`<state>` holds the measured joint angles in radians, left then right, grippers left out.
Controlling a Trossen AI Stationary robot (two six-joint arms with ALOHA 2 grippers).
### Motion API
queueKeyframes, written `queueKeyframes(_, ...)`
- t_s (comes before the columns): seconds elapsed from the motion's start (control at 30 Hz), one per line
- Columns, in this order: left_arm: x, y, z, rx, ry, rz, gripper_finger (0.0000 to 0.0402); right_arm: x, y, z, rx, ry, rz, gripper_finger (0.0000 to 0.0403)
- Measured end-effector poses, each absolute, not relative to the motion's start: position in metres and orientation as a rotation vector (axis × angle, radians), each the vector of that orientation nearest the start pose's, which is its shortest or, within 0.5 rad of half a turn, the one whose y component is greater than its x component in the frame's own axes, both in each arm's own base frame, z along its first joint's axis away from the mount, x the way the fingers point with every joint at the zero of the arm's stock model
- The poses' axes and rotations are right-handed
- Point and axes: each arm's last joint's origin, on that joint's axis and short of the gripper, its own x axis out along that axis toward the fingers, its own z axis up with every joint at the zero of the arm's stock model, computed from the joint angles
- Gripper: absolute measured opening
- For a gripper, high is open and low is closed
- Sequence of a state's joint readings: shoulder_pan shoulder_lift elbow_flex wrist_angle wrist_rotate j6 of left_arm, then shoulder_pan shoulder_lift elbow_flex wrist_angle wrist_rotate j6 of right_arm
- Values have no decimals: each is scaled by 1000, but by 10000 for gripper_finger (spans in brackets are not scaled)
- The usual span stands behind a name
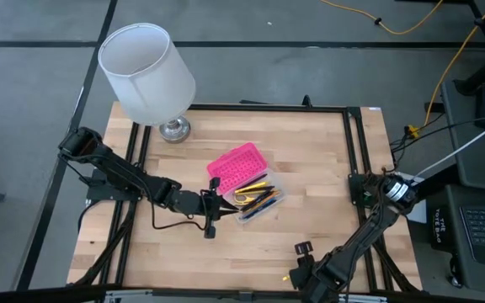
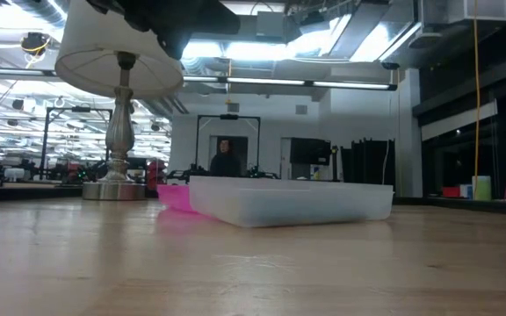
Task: Pick & place school supplies into a supply box
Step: Put the yellow pen into the supply box
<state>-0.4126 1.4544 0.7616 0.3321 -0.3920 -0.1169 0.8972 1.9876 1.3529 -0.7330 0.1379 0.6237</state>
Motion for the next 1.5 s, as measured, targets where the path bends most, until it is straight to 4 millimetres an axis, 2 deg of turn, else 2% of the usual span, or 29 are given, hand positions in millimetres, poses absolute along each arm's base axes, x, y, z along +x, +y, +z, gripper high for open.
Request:
queueKeyframes(0.27, 283, -112, 222, 25, 332, -1, 17, 239, 296, 142, -210, 1319, 191, 142)
queueKeyframes(0.5, 283, -112, 222, 25, 333, -1, 17, 236, 292, 140, -249, 1356, 163, 142)
queueKeyframes(0.73, 283, -112, 222, 26, 334, -1, 17, 233, 294, 140, -269, 1352, 183, 142)
queueKeyframes(1.13, 283, -112, 219, 34, 360, 1, 17, 237, 297, 127, -284, 1365, 203, 141)
queueKeyframes(1.27, 283, -112, 219, 35, 359, 3, 17, 238, 297, 127, -318, 1347, 217, 114)
queueKeyframes(1.43, 283, -112, 219, 36, 359, 3, 17, 244, 292, 127, -328, 1368, 260, 37)
queueKeyframes(1.5, 283, -112, 219, 36, 359, 3, 17, 249, 288, 127, -298, 1386, 269, 32)
